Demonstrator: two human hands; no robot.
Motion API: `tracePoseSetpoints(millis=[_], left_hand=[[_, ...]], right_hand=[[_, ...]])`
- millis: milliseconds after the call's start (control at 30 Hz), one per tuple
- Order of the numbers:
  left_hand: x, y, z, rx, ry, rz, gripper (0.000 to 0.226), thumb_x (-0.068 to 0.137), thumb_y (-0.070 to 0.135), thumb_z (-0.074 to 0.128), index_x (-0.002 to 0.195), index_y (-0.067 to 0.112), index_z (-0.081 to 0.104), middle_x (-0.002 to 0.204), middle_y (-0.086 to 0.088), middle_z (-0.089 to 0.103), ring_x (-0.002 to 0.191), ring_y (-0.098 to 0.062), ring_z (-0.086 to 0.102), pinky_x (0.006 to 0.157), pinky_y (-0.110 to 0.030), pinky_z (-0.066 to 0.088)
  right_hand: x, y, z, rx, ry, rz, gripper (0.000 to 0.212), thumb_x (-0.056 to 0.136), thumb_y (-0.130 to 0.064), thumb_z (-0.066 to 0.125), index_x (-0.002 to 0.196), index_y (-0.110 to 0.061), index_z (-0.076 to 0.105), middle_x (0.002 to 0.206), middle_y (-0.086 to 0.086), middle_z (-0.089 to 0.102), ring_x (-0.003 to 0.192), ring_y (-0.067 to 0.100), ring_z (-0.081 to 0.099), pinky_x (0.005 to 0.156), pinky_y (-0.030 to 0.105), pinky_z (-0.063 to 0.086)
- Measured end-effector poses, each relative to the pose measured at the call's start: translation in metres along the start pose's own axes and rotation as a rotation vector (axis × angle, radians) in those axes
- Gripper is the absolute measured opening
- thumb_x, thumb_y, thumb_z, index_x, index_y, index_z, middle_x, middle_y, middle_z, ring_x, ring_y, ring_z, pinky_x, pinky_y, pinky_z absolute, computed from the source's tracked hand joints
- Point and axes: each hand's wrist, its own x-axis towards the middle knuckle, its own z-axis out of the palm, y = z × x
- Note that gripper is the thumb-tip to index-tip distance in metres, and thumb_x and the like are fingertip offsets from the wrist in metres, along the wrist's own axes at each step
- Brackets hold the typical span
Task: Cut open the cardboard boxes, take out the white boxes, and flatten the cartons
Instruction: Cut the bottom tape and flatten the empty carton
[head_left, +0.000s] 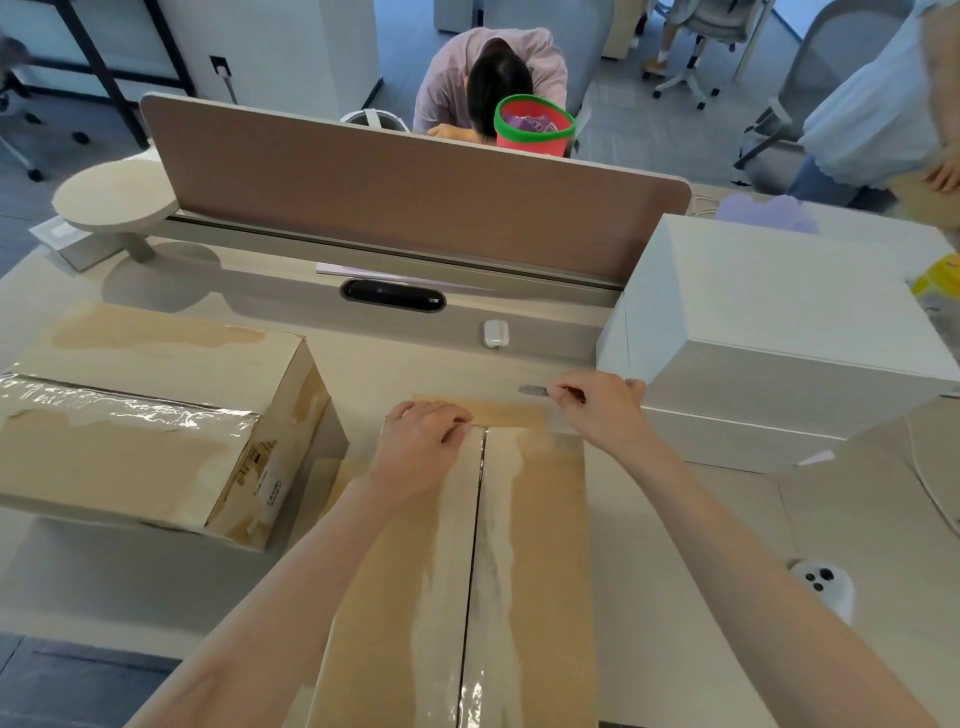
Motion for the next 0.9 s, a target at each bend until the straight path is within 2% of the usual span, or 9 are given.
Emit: tracePoseSetpoints(millis=[100,200,300,433,467,533,600,767,900], left_hand=[[0.003,0.015,-0.003,-0.054,0.036,0.034,0.027,0.092,0.011,0.053,0.116,0.018,0.065,0.118,0.007,0.066,0.116,-0.018,0.055,0.106,-0.031,0.033],[0.0,0.031,-0.003,-0.083,0.046,0.041,0.036,0.091,0.005,0.051,0.124,0.012,0.06,0.124,0.002,0.062,0.12,-0.02,0.05,0.107,-0.032,0.032],[-0.003,0.037,0.003,-0.075,0.024,0.046,0.036,0.092,0.012,0.054,0.128,0.01,0.057,0.128,0.0,0.06,0.124,-0.022,0.049,0.111,-0.034,0.027],[-0.012,0.042,0.009,-0.044,0.015,0.056,0.04,0.093,0.015,0.054,0.133,0.01,0.051,0.139,-0.002,0.052,0.136,-0.02,0.04,0.118,-0.036,0.011],[-0.014,0.043,0.009,-0.038,0.02,0.056,0.042,0.093,0.015,0.055,0.135,0.01,0.049,0.143,-0.003,0.049,0.14,-0.021,0.035,0.119,-0.037,0.01],[-0.017,0.046,0.009,-0.011,0.012,0.053,0.047,0.093,0.017,0.055,0.139,0.01,0.046,0.15,-0.005,0.041,0.145,-0.022,0.027,0.12,-0.039,0.008],[-0.021,0.049,0.007,0.01,-0.006,0.034,0.051,0.093,0.02,0.054,0.142,0.011,0.042,0.154,-0.005,0.035,0.147,-0.022,0.021,0.121,-0.04,0.006],[-0.047,0.051,0.0,0.016,-0.084,-0.097,0.063,0.092,0.031,0.052,0.149,0.02,0.027,0.161,0.001,0.015,0.15,-0.017,0.001,0.122,-0.04,-0.003],[-0.066,0.046,-0.008,0.14,-0.108,-0.186,0.085,0.085,0.053,0.055,0.152,0.018,0.016,0.162,-0.002,0.005,0.15,-0.021,-0.005,0.121,-0.045,-0.004]], right_hand=[[-0.022,0.017,0.007,0.167,0.065,0.13,0.022,0.099,-0.031,0.051,0.086,-0.022,0.066,0.075,-0.001,0.063,0.075,0.021,0.056,0.062,0.029,0.036],[-0.045,0.045,0.02,0.241,0.077,0.27,0.018,0.097,-0.026,0.055,0.093,-0.015,0.068,0.08,0.005,0.065,0.08,0.026,0.057,0.065,0.033,0.038],[-0.074,0.08,0.037,0.183,-0.006,0.371,0.008,0.09,-0.013,0.058,0.084,-0.012,0.063,0.075,0.005,0.06,0.076,0.028,0.053,0.063,0.031,0.033],[-0.111,0.125,0.056,0.117,-0.018,0.495,0.033,0.083,0.001,0.051,0.058,-0.018,0.038,0.064,0.007,0.048,0.069,0.03,0.046,0.058,0.033,0.027],[-0.117,0.135,0.06,0.114,-0.018,0.533,0.032,0.081,0.003,0.05,0.057,-0.017,0.04,0.065,0.01,0.049,0.069,0.032,0.047,0.058,0.032,0.027],[-0.128,0.154,0.065,0.126,-0.026,0.611,0.022,0.076,0.005,0.05,0.068,-0.013,0.062,0.076,0.016,0.06,0.079,0.036,0.056,0.061,0.03,0.032],[-0.137,0.169,0.07,0.131,0.0,0.659,0.028,0.075,0.004,0.053,0.091,-0.008,0.072,0.091,0.019,0.066,0.094,0.036,0.06,0.069,0.031,0.04],[-0.146,0.188,0.082,0.196,0.066,0.727,0.026,0.078,-0.001,0.062,0.103,0.0,0.07,0.099,0.025,0.065,0.103,0.04,0.059,0.08,0.034,0.044],[-0.145,0.195,0.086,0.219,0.055,0.803,0.042,0.08,-0.002,0.06,0.122,-0.002,0.063,0.12,0.025,0.06,0.113,0.039,0.056,0.098,0.042,0.046]])
